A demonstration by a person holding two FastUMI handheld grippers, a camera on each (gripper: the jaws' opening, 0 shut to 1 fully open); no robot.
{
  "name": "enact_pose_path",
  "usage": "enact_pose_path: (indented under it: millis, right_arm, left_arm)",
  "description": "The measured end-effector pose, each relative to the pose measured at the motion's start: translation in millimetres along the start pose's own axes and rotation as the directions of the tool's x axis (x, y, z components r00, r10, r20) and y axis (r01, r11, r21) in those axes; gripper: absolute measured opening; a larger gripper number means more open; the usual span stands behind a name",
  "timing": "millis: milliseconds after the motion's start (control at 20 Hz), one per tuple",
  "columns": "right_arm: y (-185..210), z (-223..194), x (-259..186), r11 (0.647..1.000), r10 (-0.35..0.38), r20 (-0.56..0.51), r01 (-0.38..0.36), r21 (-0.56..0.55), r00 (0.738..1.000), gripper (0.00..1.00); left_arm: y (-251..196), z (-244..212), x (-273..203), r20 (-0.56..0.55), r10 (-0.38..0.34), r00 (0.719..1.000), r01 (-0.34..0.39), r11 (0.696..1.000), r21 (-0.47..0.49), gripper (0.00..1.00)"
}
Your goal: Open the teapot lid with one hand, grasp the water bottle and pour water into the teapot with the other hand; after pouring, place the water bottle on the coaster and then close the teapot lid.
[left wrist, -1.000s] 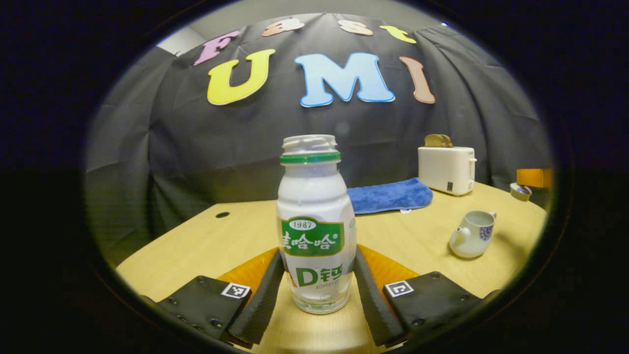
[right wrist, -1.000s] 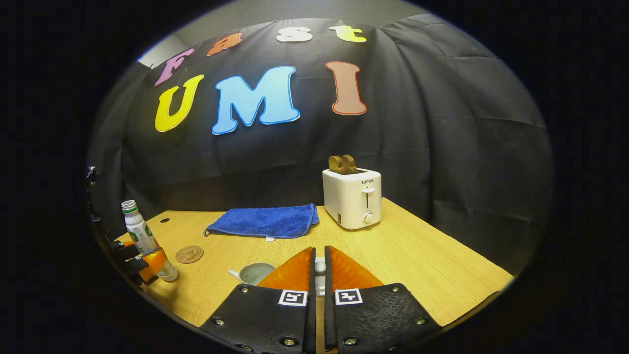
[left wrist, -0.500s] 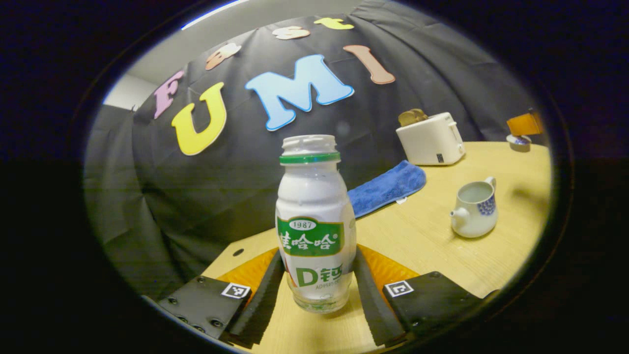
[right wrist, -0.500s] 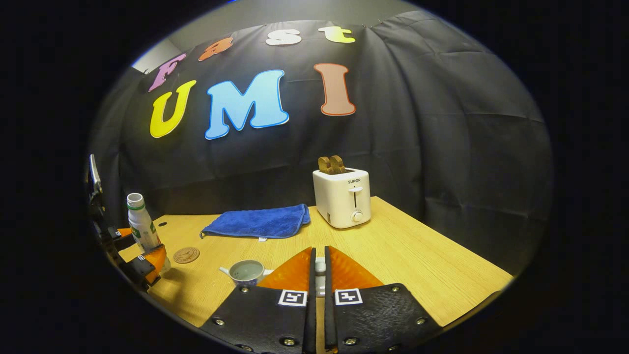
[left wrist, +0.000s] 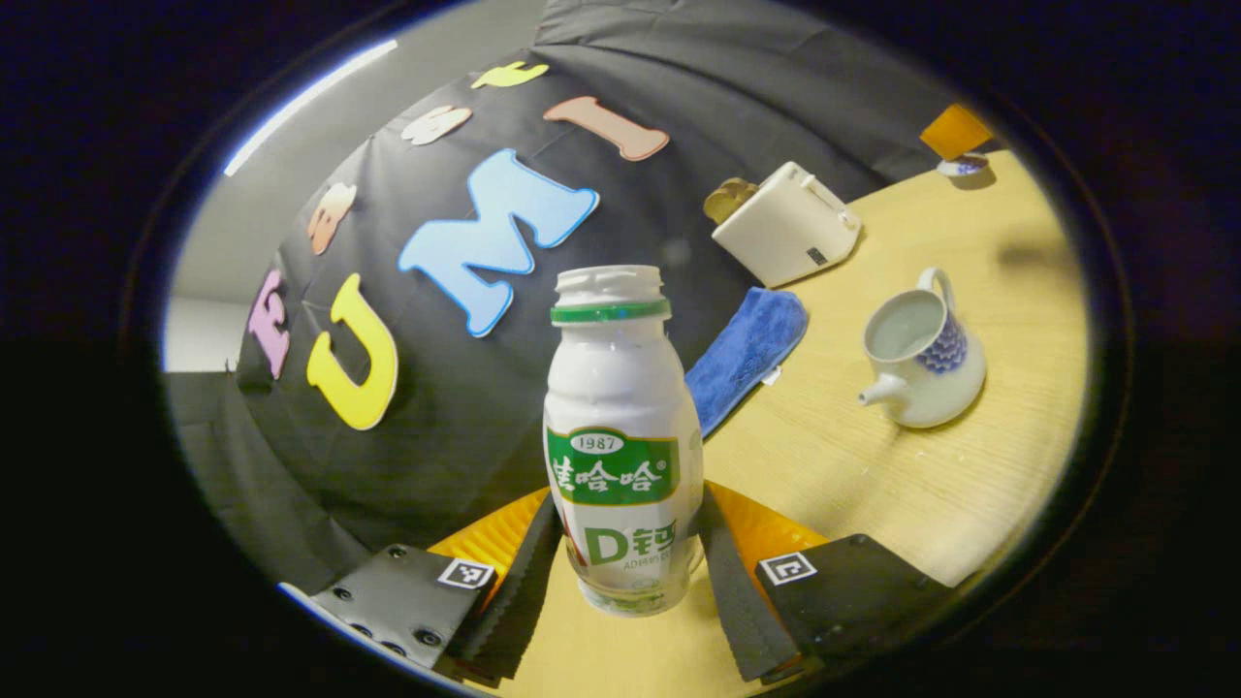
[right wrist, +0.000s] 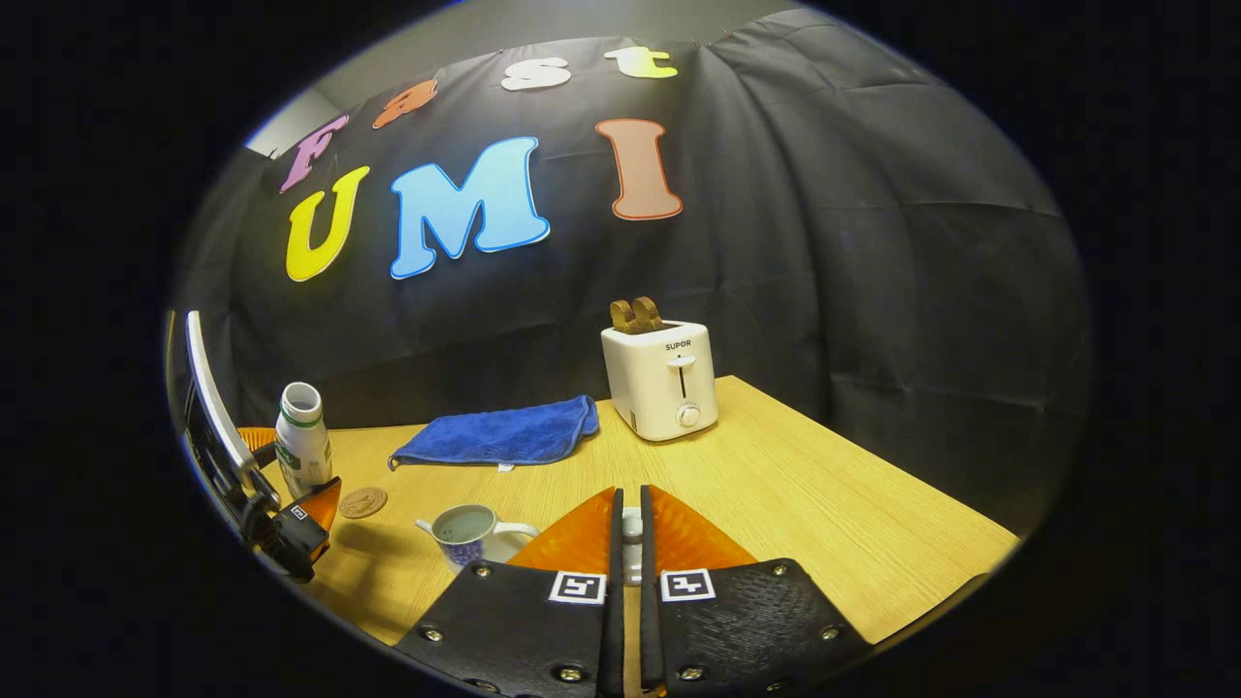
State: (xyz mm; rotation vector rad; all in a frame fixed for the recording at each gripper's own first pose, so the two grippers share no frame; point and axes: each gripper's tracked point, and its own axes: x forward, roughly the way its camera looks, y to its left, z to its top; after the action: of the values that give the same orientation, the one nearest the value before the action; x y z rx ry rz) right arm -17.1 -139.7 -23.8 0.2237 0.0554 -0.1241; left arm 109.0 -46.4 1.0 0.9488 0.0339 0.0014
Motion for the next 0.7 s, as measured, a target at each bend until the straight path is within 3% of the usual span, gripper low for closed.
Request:
enact_pose_path:
  millis: [350, 700]
  right_arm:
    - [-19.6, -7.3, 2.4, 1.000, -0.011, -0.016, 0.012, 0.025, 1.000, 0.06]
    - [-31.9, -13.2, 2.8, 0.999, -0.014, -0.030, 0.015, 0.034, 0.999, 0.06]
  left_arm:
    - [-11.6, 18.6, 10.5, 0.027, 0.001, 1.000, -0.008, 0.970, 0.244, 0.89]
    - [-20.6, 32.7, 16.3, 0.063, -0.004, 0.998, -0.026, 0.882, 0.471, 0.89]
